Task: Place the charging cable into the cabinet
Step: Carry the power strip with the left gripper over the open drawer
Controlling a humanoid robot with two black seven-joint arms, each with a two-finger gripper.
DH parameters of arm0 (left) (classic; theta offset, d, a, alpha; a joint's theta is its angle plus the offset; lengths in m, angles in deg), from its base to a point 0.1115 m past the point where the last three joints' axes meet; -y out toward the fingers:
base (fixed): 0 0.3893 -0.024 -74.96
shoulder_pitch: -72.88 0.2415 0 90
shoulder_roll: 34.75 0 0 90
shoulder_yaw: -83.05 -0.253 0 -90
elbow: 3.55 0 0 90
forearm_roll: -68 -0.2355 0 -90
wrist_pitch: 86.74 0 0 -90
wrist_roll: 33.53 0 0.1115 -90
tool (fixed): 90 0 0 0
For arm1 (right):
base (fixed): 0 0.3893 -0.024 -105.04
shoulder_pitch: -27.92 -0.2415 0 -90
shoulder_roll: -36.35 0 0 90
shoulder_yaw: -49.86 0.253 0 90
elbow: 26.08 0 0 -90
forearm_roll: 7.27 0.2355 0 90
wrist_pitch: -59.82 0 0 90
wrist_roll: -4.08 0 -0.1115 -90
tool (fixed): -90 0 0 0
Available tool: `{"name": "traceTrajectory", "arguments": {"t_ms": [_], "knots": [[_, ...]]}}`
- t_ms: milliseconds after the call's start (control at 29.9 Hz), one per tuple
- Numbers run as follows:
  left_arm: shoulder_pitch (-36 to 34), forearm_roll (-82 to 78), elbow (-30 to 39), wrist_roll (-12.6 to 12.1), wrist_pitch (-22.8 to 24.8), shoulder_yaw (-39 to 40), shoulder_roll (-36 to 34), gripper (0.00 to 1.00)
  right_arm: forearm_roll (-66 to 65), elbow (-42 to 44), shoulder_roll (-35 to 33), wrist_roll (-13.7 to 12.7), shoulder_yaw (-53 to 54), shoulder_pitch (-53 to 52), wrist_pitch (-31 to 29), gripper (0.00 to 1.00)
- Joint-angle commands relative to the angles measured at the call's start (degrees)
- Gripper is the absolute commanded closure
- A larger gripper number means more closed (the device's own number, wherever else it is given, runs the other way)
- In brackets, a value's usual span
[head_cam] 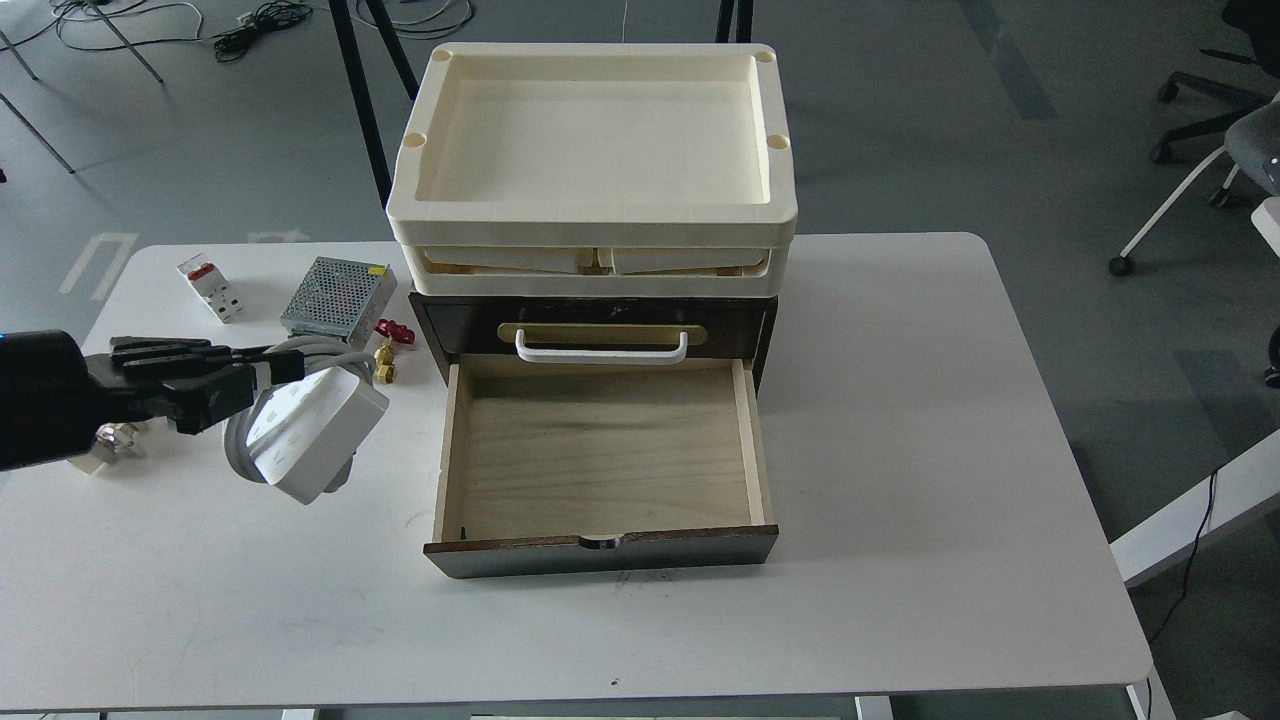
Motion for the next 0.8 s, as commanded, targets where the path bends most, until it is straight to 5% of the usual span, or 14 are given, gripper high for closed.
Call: {"name": "traceTrajectory", "arguments": {"t_ms": [0, 368, 769], "knots": [[0.68, 6.40, 0.37, 0.01, 0.62, -0.34, 4.45, 1.00, 0.00, 0.42, 0.02, 0.00, -0.01, 0.30, -0.11, 0.00], [0.77, 17.49, -1.21, 0.01, 0.71, 0.37, 22.64, 1.00, 0.00, 0.68, 0.02, 0.00, -0.01, 1.18, -0.11, 0.00], [6.92, 19.00, -20.98, 0.01, 0.97, 0.19, 36.62, 1.00, 0.00, 1.91, 0.02, 0.00, -0.01, 2.06, -0.38, 0.00]]}}
